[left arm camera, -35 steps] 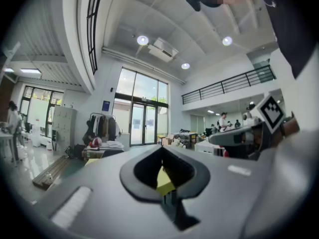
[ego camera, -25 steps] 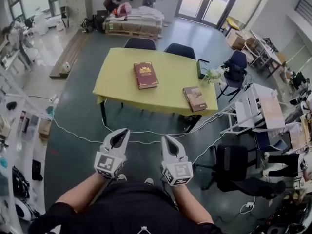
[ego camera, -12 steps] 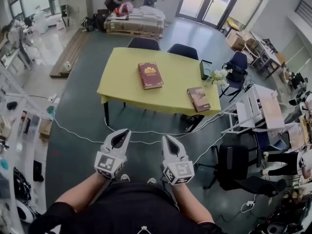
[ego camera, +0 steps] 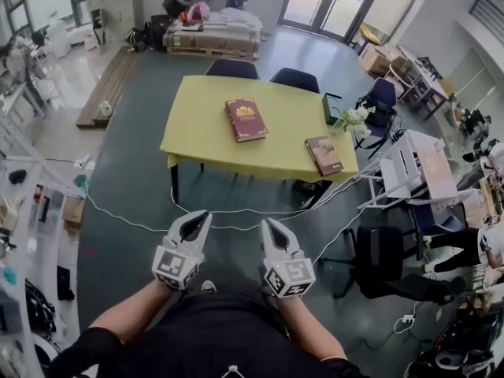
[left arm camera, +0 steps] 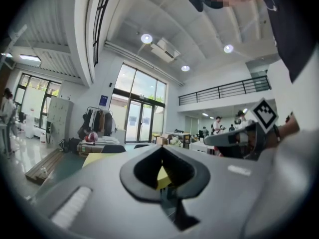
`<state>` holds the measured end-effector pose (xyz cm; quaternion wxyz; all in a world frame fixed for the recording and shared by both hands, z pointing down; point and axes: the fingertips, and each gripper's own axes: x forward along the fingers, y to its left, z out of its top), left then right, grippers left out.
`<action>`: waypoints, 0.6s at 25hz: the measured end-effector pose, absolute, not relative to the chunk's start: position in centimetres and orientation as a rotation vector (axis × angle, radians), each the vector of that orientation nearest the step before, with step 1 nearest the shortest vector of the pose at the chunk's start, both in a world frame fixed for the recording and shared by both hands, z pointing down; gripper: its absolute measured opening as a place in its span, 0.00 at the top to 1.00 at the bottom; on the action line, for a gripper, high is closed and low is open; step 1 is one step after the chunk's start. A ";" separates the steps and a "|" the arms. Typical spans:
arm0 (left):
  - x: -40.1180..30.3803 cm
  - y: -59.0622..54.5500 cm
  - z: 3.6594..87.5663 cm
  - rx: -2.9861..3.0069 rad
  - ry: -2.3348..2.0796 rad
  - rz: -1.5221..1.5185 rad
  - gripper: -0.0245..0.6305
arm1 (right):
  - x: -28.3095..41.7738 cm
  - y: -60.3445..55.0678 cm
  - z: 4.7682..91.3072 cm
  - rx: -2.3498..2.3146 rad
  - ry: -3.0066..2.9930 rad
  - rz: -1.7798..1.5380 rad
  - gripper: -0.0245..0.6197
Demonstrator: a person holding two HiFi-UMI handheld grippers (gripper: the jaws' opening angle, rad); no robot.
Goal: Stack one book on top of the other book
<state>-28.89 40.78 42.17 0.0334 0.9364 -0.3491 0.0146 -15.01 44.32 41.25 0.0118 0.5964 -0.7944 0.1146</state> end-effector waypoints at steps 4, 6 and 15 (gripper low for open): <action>-29.2 40.5 42.7 2.871 -1.055 0.047 0.95 | -15.4 44.5 42.0 1.863 -2.454 0.377 0.96; -29.2 40.4 42.9 2.870 -1.045 0.046 0.95 | -15.5 44.4 42.2 1.865 -2.444 0.374 0.96; -27.9 37.4 43.5 2.867 -1.051 0.038 0.95 | -15.5 41.4 42.1 1.797 -2.420 0.222 0.96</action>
